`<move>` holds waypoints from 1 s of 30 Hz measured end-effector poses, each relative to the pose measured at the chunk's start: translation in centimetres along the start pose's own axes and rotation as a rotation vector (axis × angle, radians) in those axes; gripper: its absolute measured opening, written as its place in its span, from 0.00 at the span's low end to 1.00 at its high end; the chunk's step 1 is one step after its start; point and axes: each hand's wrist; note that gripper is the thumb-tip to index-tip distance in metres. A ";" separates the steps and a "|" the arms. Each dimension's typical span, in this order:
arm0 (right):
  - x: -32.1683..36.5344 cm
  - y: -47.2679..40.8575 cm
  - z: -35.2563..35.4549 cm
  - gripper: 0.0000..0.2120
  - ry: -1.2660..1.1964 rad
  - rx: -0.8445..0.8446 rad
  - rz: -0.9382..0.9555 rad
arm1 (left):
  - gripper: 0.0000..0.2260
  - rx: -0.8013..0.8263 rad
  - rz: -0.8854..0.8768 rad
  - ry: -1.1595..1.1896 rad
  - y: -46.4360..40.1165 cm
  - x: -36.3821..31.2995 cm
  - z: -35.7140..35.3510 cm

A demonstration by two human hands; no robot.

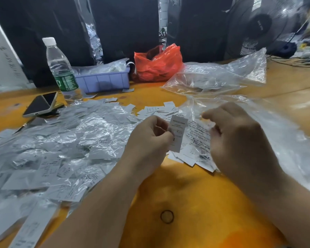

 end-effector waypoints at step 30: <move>1.7 -7.4 -5.3 0.07 -1.179 0.356 -0.372 | 0.08 -0.285 -0.061 0.092 -0.7 0.1 3.8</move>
Point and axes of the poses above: each hand's wrist, its own y-axis away from the middle knuckle, its own z-axis out of the back of the hand, x = y × z, and after that the axes turned 6 degrees about z, right-handed
